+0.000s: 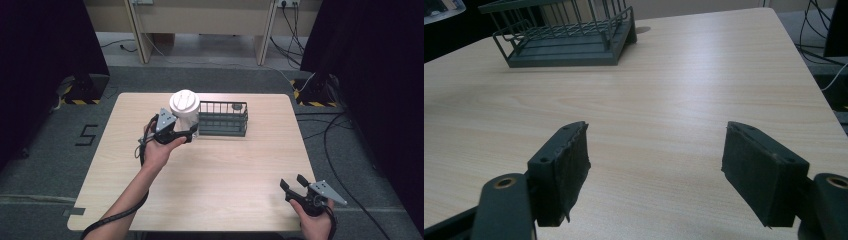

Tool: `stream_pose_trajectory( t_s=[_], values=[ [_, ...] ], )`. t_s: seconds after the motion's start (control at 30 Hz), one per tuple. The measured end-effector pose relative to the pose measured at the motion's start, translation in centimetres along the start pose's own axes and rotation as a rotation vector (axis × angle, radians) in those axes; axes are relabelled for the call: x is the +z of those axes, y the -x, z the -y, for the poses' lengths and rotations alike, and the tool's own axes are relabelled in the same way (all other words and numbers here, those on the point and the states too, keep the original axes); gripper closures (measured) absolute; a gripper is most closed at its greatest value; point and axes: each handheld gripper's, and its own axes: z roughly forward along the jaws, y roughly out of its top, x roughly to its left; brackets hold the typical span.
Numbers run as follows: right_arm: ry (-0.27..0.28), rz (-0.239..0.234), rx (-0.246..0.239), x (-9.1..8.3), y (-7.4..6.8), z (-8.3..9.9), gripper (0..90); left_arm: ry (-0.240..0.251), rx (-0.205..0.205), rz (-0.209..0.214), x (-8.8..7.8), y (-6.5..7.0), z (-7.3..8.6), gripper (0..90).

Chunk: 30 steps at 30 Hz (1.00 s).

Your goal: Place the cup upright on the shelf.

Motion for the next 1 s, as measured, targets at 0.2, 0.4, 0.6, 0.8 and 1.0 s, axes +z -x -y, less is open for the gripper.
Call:
stream_pose_trajectory(
  t_s=[0.2, 0.4, 0.6, 0.8, 1.0],
  values=[
    [-0.003, -0.003, 0.010, 0.0, 0.0, 0.0, 27.2, 0.003, -0.002, -0.001, 0.6, 0.0, -0.4, 17.8],
    [-0.001, -0.005, 0.007, 0.0, 0.0, 0.0, 27.2, 0.004, 0.001, 0.002, 1.5, 0.2, -1.0, 17.8],
    [0.001, -0.006, 0.009, 0.0, 0.1, 0.0, 27.2, 0.002, 0.012, -0.004, 2.4, 0.4, -1.3, 17.8],
    [0.003, -0.007, 0.017, 0.0, 0.2, 0.0, 27.3, 0.003, 0.003, 0.003, 3.3, 0.4, -1.6, 17.8],
    [0.004, -0.009, 0.017, 0.0, 0.1, 0.0, 27.3, 0.004, 0.001, 0.000, 4.0, 0.4, -1.9, 17.8]
  ],
)
